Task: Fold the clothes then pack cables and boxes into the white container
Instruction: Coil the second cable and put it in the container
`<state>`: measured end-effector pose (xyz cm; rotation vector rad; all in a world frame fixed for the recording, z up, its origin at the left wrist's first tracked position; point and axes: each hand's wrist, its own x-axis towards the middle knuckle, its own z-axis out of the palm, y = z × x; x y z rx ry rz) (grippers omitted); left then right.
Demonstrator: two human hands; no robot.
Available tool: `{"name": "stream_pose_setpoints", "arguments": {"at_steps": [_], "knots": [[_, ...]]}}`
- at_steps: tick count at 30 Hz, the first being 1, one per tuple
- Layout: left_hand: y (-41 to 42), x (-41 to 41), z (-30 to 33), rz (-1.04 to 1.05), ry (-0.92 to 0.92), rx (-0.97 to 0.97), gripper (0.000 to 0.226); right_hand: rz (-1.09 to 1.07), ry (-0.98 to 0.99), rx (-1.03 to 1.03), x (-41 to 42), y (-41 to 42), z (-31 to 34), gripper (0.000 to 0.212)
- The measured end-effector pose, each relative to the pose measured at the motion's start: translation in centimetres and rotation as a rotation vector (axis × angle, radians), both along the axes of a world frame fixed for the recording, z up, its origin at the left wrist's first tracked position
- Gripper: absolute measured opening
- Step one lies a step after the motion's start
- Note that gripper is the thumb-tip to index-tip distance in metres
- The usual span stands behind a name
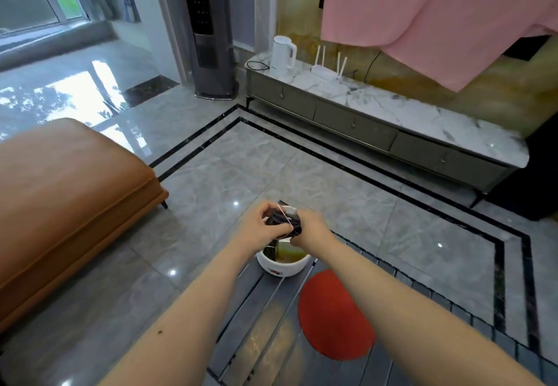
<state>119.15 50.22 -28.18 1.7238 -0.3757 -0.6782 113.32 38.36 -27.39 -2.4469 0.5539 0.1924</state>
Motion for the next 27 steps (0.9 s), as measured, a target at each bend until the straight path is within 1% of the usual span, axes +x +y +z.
{"name": "stream_pose_setpoints", "arguments": {"at_steps": [2,4,6,10,12,15,16,17,18,20,21,25,27], "knots": [[-0.9,0.4,-0.7,0.019,-0.005,0.009,0.028,0.006,0.031,-0.004,0.6,-0.9,-0.8,0.016],[-1.7,1.0,-1.5,0.013,-0.022,0.027,0.027,-0.022,0.057,0.036,1.1,-1.6,-1.7,0.032],[-2.7,1.6,-2.3,-0.003,0.004,0.045,0.027,-0.066,0.062,0.066,1.3,-2.1,-2.3,0.035],[-4.4,3.1,-3.9,-0.002,0.11,0.095,0.026,-0.145,0.088,0.099,1.9,-3.1,-3.6,0.035],[-5.4,4.4,-5.0,-0.016,0.161,0.146,0.018,-0.193,0.128,0.117,2.6,-3.7,-4.7,0.034],[-6.0,6.1,-6.6,-0.051,0.309,0.2,0.016,-0.165,0.206,0.116,3.7,-3.7,-5.6,0.023],[-5.9,6.4,-7.0,-0.069,0.37,0.216,0.013,-0.136,0.223,0.134,3.8,-3.6,-5.9,0.023],[-5.6,6.5,-7.1,-0.08,0.404,0.227,0.012,-0.129,0.238,0.163,3.8,-3.5,-5.9,0.027],[-6.1,7.8,-8.4,-0.121,0.457,0.25,0.014,-0.173,0.266,0.205,4.8,-3.8,-7.1,0.033],[-5.8,7.8,-9.1,-0.106,0.515,0.251,0.018,-0.262,0.297,0.257,4.8,-3.6,-8.0,0.048],[-5.8,8.0,-9.4,-0.082,0.539,0.249,0.017,-0.311,0.317,0.291,5.0,-3.5,-8.5,0.053],[-5.8,9.5,-11.9,0.028,0.6,0.293,0.023,-0.453,0.361,0.439,6.7,-2.2,-10.7,0.059],[-5.6,9.9,-13.4,0.088,0.611,0.313,0.027,-0.539,0.394,0.532,7.1,-1.5,-11.6,0.057]]}}
